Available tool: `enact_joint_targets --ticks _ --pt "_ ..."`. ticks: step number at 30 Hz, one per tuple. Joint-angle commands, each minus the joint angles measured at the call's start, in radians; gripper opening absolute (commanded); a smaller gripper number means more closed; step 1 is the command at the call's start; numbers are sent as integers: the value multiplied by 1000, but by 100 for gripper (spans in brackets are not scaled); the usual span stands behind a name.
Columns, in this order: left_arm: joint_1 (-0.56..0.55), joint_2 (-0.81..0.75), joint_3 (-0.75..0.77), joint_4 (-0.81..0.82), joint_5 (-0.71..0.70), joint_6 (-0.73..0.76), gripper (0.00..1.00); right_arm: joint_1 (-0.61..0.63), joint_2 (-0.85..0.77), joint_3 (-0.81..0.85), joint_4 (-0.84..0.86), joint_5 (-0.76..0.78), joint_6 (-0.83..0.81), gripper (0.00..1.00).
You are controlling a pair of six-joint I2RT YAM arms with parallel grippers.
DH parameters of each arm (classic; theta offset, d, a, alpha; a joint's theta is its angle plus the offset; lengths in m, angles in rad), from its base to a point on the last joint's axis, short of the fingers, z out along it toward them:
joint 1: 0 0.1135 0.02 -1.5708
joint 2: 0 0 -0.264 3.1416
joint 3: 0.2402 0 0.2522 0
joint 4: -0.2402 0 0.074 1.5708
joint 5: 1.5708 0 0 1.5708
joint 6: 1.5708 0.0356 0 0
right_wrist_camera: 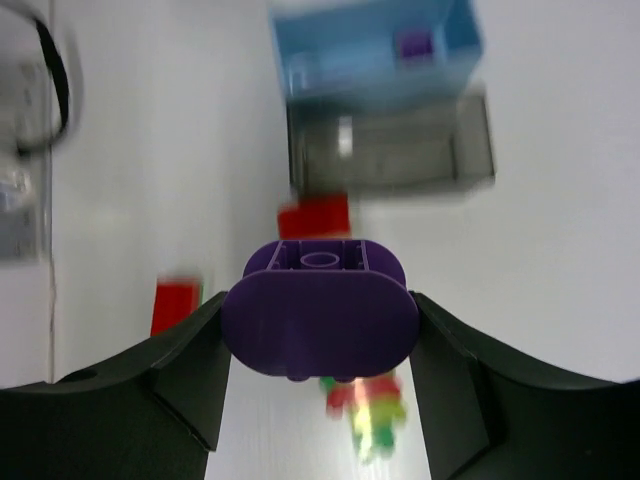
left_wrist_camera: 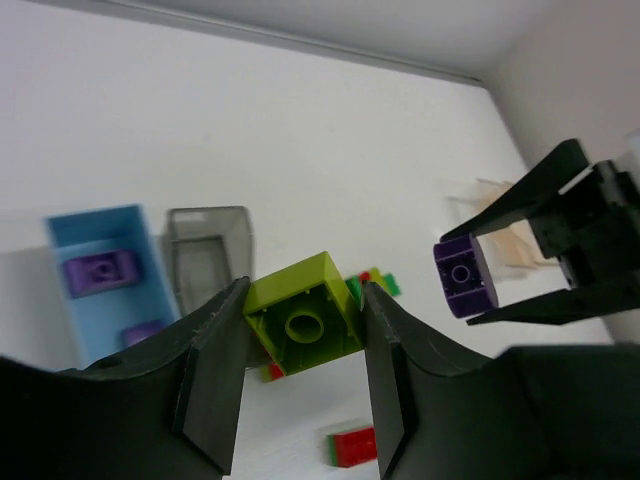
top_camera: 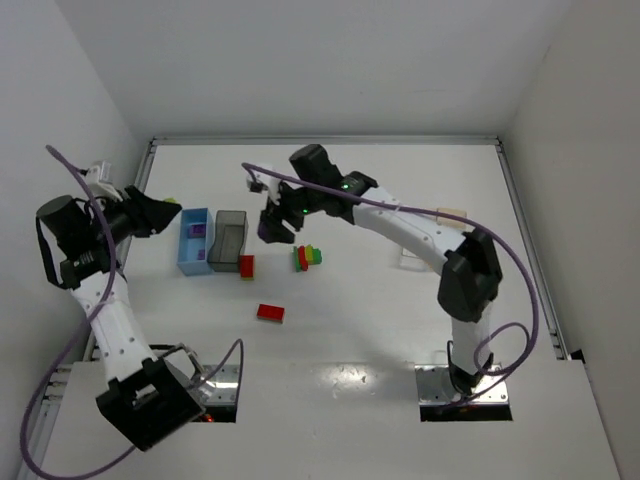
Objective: Sort the legos into containers by color
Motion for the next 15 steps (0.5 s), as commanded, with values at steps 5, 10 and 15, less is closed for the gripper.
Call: enact_joint_targets --ticks 5,10,15 --pt "113 -154 76 -180 -285 146 4 126 312 386 249 -24 280 6" --pt "162 -114 95 -193 -249 124 4 160 469 476 344 -6 383 6" --pt "181 -22 86 -193 -62 87 4 169 570 565 413 -6 447 6"
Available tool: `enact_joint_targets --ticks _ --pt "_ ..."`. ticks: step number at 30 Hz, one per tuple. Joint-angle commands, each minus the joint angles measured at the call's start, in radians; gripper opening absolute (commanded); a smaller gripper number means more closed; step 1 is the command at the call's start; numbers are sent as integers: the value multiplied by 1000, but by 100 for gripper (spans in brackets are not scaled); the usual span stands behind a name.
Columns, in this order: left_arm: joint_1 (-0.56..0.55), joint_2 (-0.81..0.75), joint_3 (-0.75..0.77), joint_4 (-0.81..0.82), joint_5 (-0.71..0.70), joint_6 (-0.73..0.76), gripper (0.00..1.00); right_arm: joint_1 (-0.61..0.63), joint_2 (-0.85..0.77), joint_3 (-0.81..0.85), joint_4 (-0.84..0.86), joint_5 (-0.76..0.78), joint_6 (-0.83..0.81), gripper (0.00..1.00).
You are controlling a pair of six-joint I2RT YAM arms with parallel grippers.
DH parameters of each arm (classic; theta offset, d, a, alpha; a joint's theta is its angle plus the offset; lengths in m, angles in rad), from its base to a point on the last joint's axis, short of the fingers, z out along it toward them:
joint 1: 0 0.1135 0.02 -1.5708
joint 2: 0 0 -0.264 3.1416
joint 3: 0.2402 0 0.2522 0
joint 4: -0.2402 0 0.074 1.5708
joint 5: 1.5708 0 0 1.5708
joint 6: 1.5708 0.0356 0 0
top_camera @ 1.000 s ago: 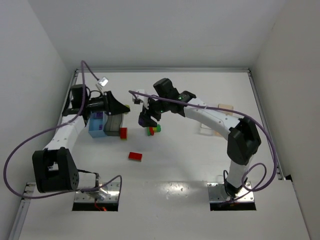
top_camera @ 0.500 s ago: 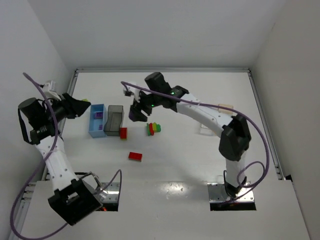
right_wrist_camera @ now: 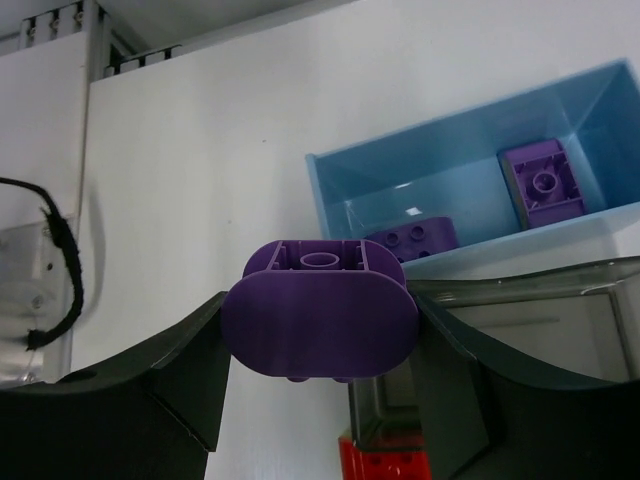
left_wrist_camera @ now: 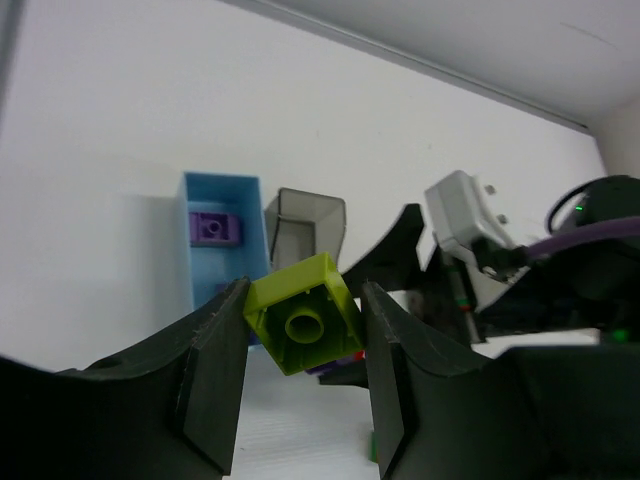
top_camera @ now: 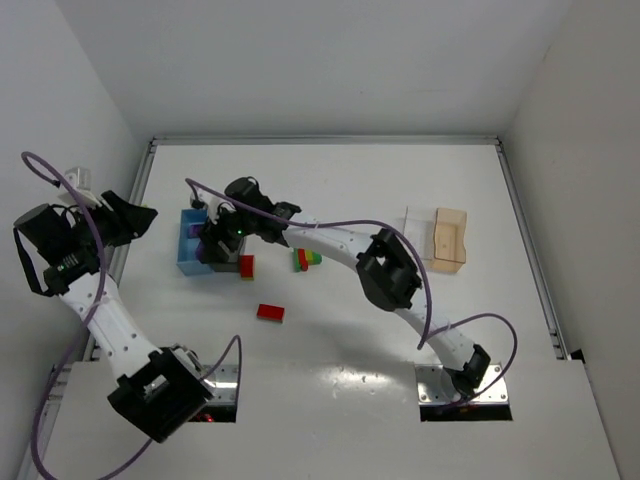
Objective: Sort the legos into containers by color
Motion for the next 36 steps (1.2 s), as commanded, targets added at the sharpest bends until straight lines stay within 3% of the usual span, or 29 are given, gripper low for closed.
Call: enact_joint_targets --ticks 1,4,7,25,31,36 --pt "18 62 18 -12 161 -18 4 -7 28 100 121 -5 82 6" --pt "18 131 18 -12 295 -9 4 -7 67 130 151 4 96 6" --pt "18 186 18 -12 332 2 4 3 98 150 173 14 105 6" --pt "18 223 52 -12 361 20 4 21 216 207 354 130 142 10" --pt "18 232 61 -12 372 20 5 21 242 229 368 149 133 23" --pt "18 241 61 -12 372 38 5 30 252 229 357 158 104 50"
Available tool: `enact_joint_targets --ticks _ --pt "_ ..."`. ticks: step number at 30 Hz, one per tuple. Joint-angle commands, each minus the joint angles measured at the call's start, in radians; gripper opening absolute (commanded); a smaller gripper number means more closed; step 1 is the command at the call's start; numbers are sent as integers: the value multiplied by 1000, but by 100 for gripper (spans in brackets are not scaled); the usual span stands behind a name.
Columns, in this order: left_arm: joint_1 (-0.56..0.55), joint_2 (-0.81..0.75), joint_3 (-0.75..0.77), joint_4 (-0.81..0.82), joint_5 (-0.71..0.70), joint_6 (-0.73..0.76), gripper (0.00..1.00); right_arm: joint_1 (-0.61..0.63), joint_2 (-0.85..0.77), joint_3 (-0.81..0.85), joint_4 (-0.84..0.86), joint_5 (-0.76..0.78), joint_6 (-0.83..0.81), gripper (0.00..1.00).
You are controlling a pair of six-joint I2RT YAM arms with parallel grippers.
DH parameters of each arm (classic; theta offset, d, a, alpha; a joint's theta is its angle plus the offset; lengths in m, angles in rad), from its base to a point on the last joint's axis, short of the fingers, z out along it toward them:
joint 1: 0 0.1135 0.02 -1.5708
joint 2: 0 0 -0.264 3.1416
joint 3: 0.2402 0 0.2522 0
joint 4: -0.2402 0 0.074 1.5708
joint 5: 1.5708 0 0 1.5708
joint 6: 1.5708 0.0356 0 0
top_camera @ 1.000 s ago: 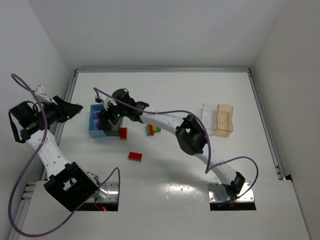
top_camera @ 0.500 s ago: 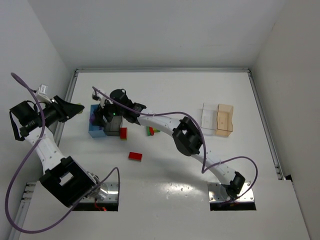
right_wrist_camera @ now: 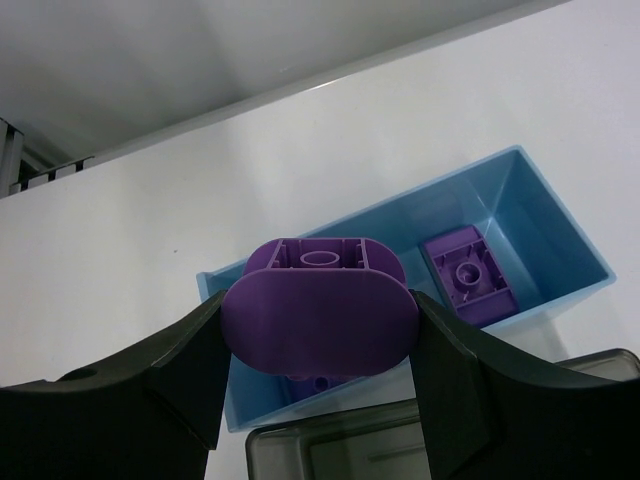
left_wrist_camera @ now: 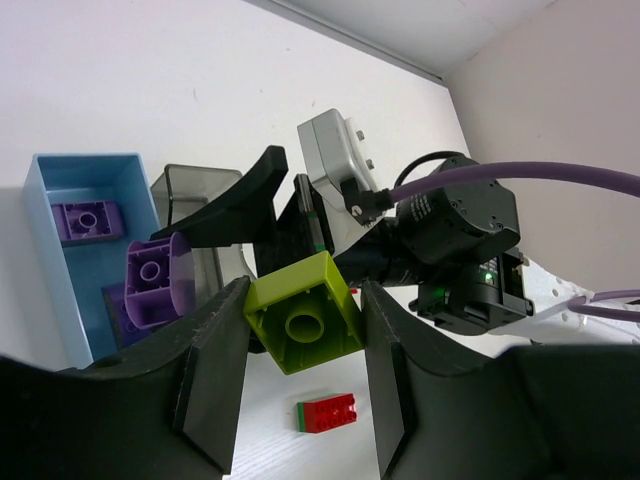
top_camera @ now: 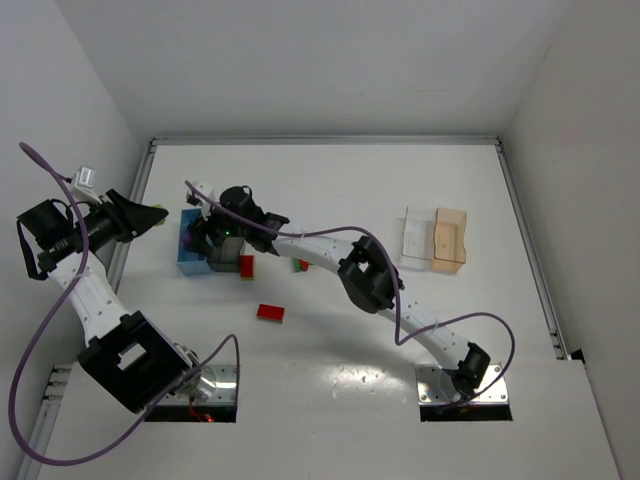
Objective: Sort the legos into containers by color
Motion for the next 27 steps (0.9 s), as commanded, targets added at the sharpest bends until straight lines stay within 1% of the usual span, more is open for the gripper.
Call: enact_joint_targets --ticks 1,3,6,8,10,12,17,21,22,23,24,25,26,27 --pt "12 0 36 17 47 31 5 15 -2 48 72 15 -19 54" --pt "12 0 36 17 47 31 5 15 -2 48 72 15 -19 63" --pt "12 9 36 17 47 31 5 24 -2 58 81 35 -19 71" --pt "12 18 47 17 47 31 5 24 -2 58 81 44 -19 74" --pt "12 18 47 17 47 31 5 24 -2 67 81 53 -19 80" --pt "12 18 47 8 56 31 5 24 -2 67 81 54 -19 83" --pt "12 18 56 8 79 31 5 10 -69 67 72 75 -28 83" --pt "12 18 65 8 90 31 5 -45 -207 24 -8 130 -62 83" --pt "12 18 76 8 90 22 5 -80 -243 7 -52 150 -73 83" --pt "3 18 76 8 100 12 5 -100 -317 -29 -80 164 -83 83" --pt "3 18 76 8 100 12 5 -120 -358 -53 -109 182 -84 83" --pt "-20 18 85 8 91 12 5 -166 -451 -121 -161 207 -97 83" --pt "-37 18 85 8 91 12 5 -191 -452 -166 -180 218 -106 83" --pt "-57 9 94 8 62 12 5 -243 -555 -212 -215 240 -129 83"
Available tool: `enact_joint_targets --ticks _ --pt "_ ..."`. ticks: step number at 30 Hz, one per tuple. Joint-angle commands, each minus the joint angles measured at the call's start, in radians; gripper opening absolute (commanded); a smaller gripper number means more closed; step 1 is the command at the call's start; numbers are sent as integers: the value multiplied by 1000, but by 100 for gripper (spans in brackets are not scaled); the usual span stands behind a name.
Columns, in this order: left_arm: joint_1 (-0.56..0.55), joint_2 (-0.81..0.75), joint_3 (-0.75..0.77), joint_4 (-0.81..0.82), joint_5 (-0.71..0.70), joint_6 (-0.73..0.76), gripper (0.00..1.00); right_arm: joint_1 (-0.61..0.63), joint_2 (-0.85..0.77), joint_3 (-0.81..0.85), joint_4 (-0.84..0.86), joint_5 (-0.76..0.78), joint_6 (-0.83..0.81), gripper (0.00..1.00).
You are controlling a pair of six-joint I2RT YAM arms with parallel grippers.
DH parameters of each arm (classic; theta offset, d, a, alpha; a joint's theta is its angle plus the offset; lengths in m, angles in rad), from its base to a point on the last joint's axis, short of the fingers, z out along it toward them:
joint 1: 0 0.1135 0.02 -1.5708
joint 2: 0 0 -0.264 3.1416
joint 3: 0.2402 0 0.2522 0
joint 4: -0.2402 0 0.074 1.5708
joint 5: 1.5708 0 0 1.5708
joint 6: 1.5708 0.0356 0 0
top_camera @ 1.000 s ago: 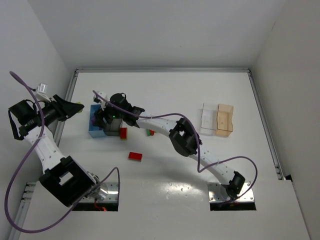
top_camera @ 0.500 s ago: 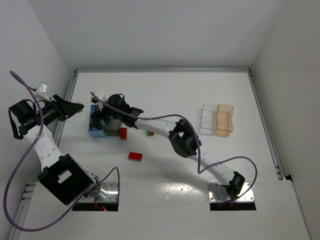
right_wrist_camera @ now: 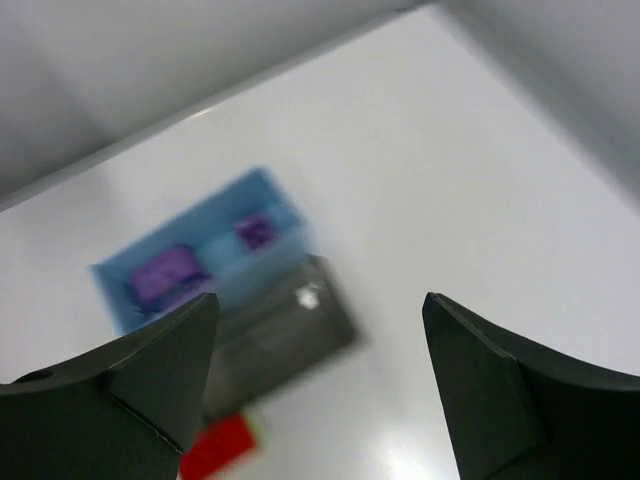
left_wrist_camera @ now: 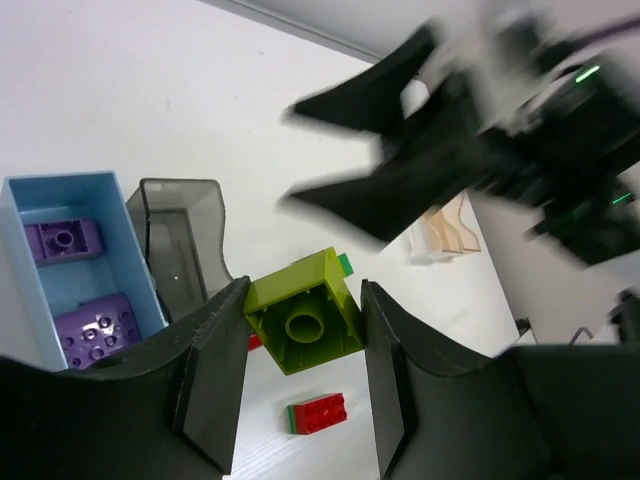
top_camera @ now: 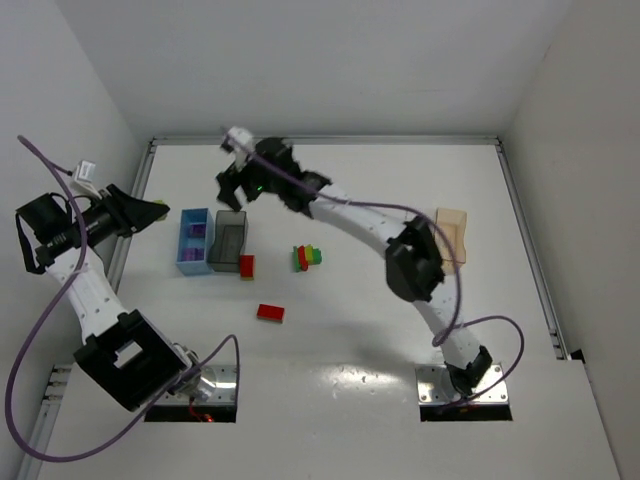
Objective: Sort the legos into containers by color
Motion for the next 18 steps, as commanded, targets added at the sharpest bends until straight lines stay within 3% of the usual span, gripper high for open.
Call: enact_joint_targets --ticks 1,3,10,11,14,18 --pt "-97 -11 55 20 -5 9 5 -164 -321 -111 -77 100 -63 83" --pt "-181 -11 55 20 -91 9 5 -224 -476 -239 -118 114 -80 83" --pt "-738 73 85 187 -405 -88 5 -468 -845 -576 -290 172 -185 83" --pt "-865 128 116 202 -436 -88 5 -520 -886 -657 -310 172 -197 83" --pt "-1075 234 198 230 -510 -88 5 -626 -1041 -808 -358 209 -197 83" --pt "-1264 428 330 253 -521 -74 5 -740 -1198 -952 -450 219 -197 83"
